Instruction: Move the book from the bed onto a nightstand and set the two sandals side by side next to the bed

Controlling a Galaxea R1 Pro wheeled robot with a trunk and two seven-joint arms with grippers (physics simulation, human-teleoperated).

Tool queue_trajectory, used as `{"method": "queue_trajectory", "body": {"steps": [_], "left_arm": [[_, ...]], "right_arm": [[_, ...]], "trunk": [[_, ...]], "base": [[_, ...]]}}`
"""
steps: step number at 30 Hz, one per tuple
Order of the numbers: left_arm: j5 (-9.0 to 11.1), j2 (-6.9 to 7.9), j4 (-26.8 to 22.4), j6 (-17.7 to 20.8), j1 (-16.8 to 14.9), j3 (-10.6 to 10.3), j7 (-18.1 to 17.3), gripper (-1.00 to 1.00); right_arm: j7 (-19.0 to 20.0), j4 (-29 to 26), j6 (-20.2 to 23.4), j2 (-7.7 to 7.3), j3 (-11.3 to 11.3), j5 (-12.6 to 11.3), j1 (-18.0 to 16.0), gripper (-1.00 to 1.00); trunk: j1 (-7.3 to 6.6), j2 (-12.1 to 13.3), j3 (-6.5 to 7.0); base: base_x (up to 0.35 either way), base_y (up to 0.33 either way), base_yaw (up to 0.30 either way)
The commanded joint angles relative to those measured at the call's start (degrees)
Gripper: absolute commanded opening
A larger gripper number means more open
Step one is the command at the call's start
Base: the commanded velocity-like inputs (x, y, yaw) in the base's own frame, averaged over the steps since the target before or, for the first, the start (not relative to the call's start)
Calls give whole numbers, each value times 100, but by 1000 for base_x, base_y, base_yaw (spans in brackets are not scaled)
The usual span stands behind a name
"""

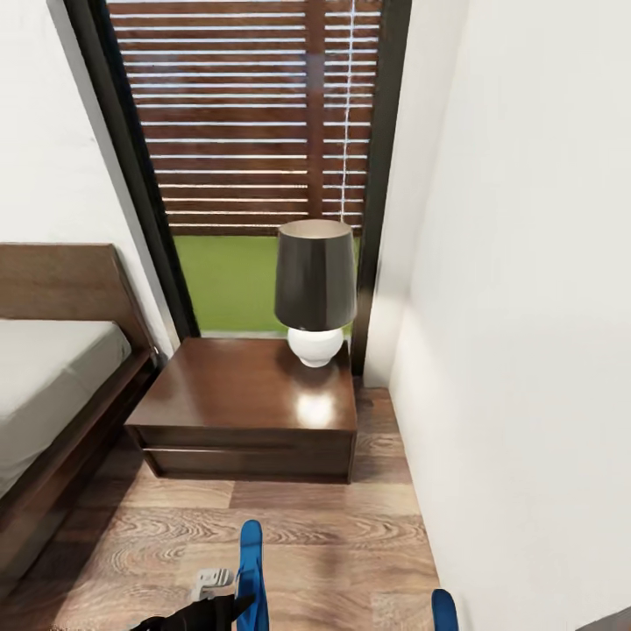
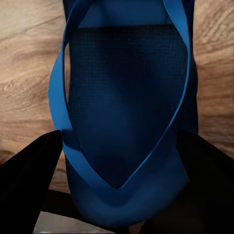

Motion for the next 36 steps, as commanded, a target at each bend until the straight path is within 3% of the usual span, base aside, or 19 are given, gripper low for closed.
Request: {"method": "queue_trajectory", "body": {"steps": [1,19,36], "left_arm": [[18,-2,5,45,-5,28,-36,-100],[18,-1,6,40,-5,28,-36,-100],[18,-10,6,40,-5,25,-36,-100]], "right_arm": [[28,-384,8,-1,-16,-54,-4,-100],[28,-384,8,-1,-16,-54,-4,-100],[25,-384,8,-10,-16,-54,-4,-100]], "trunk": [[-1,-2,-7],[-1,-2,-54],[-1,-2,-57]], "base": [[21,-15,271],[2,-1,261],[0,0,14]]}}
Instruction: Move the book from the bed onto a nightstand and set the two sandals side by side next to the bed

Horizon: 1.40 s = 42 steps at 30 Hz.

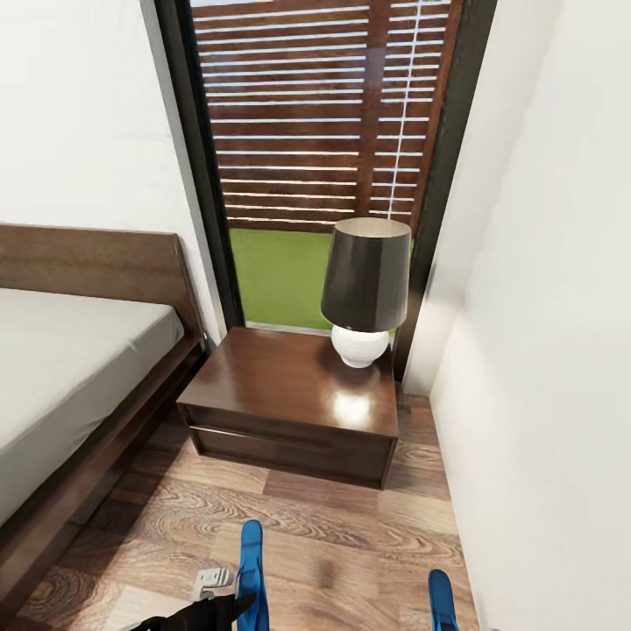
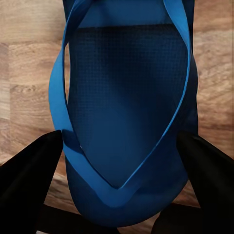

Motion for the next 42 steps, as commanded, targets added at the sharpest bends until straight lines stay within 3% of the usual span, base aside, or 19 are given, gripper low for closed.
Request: {"method": "queue_trajectory", "body": {"steps": [1,12,42], "left_arm": [[19,-2,1,44,-2,28,-37,-100],[7,-2,-9,47,-2,13,-37,-100],[1,26,1,47,-2,4,-38,-100]], "right_arm": [[19,-1,37,-2,-1,-43,-2,-100],[31,-10,44,-9,-15,-43,-2,-100],[11,-1,37,7,-4,-34,-2,-100]], "trunk": [[-1,-2,-5],[-1,-2,-24],[-1,-2,-158]], "base": [[0,0,0],[0,0,85],[0,0,249]]}}
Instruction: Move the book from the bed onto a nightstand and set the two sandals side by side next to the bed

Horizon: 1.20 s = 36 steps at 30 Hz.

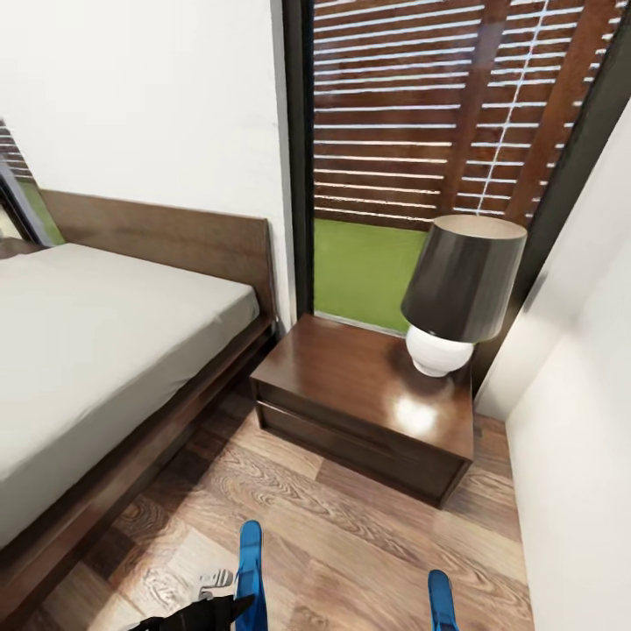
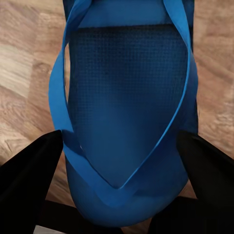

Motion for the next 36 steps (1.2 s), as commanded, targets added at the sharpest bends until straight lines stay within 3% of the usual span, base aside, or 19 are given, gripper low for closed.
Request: {"method": "queue_trajectory", "body": {"steps": [1,3,5,6,7,9,36], "left_arm": [[20,-3,3,43,-4,26,-33,-100],[20,-3,3,42,-4,26,-19,-100],[20,-4,3,36,-4,26,234,-100],[17,-4,3,-28,-4,26,600,-100],[19,-24,12,-354,-4,21,1308,-100],[18,-33,65,-458,-4,20,1460,-100],[12,-21,159,-548,-4,26,1592,-100]], "right_arm": [[21,-4,37,-2,-1,-45,0,-100],[21,-4,37,-2,0,-45,0,-100],[19,-4,37,-2,1,-45,0,-100],[22,-4,37,-2,0,-45,0,-100],[23,-4,37,-2,1,-45,0,-100],[24,-4,37,-2,1,-45,0,-100],[16,-13,37,-14,-16,-52,0,-100]], "trunk": [[-1,-2,-9],[-1,-2,-16],[-1,-2,-24],[-1,-2,-28],[-1,-2,-32],[-1,-2,-40],[-1,-2,-144]], "base": [[0,0,265],[0,0,265],[0,0,265],[0,0,265],[0,0,265],[0,0,265],[0,0,265]]}}
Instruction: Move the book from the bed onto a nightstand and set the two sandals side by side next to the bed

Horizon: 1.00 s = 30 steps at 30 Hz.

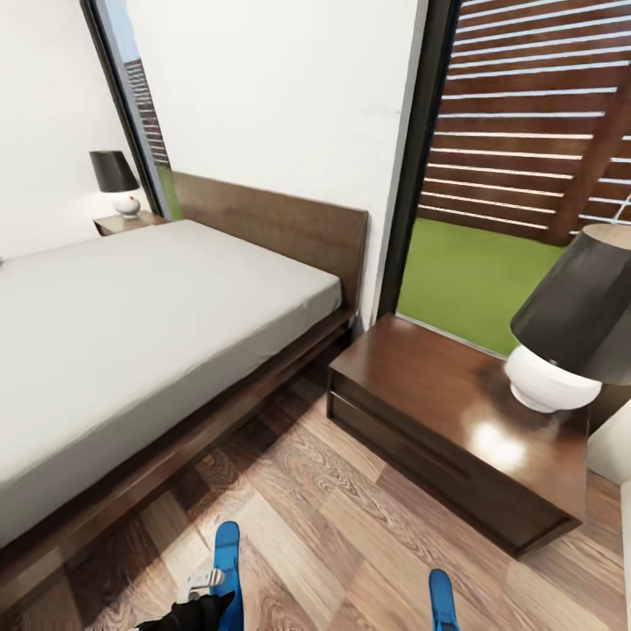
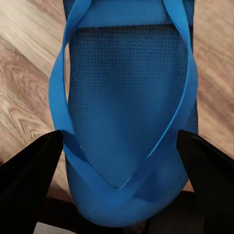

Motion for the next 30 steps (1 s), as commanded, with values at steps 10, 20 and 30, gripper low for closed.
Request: {"method": "queue_trajectory", "body": {"steps": [10,20,30], "left_arm": [[1,-11,12,-9,-5,18,-37,-100],[1,-11,12,-9,-5,18,-37,-100],[1,-11,12,-9,-5,21,-37,-100]], "right_arm": [[24,-4,37,1,4,-40,0,-100],[20,-1,37,1,5,-36,0,-100],[20,1,37,1,5,-36,0,-100]], "trunk": [[-1,-2,-42],[-1,-2,-78],[-1,-2,-113]], "base": [[0,0,267],[0,0,269],[0,0,269]]}}
